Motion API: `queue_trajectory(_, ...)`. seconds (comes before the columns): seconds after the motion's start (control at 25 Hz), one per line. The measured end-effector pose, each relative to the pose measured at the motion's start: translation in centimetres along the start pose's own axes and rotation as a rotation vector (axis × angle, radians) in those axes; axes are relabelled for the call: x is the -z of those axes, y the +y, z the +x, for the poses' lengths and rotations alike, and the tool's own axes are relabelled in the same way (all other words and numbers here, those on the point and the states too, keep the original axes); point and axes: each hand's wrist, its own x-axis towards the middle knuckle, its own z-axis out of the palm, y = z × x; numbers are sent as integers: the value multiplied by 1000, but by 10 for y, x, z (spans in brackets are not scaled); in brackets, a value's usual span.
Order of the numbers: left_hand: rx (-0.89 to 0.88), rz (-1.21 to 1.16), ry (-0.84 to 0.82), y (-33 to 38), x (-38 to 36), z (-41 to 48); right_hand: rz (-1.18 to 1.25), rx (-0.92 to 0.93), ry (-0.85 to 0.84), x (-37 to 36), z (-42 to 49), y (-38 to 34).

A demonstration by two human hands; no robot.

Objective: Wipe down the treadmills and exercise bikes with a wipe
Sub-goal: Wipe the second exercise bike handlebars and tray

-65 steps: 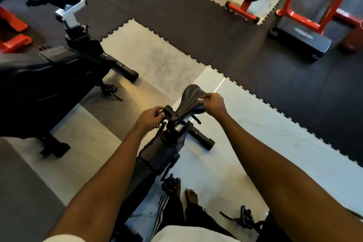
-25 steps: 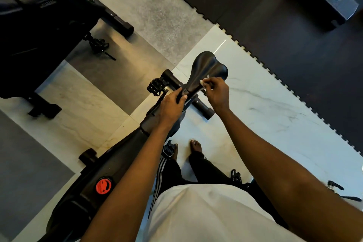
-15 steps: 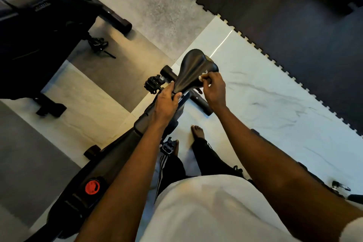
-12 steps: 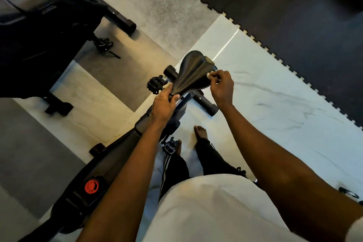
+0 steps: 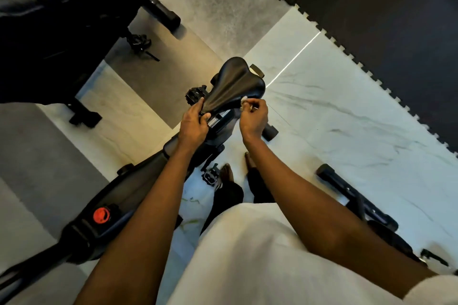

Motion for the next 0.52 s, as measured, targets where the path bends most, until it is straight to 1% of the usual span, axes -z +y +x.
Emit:
queue_trajectory(0.16,11,5,5,-1,-2,1,-116,180,-49,26,28,-8)
queue_trajectory(0.28,4,56,-3,-1,-4,4,-193,228,-58,26,34,-18)
queue_trajectory(0.32,14,83,-3,0,-5,5,-222,268,-92,26,33,-19)
queue_trajectory(0.36,30,115,6,3,-6,4,-253,346,-159,27,30,-19)
queue_trajectory(0.48,68,232,69,13,-13,0,-400,642,-435,32,24,-16)
queue_trajectory(0.52,77,250,92,15,-14,0,-441,706,-472,31,29,-18)
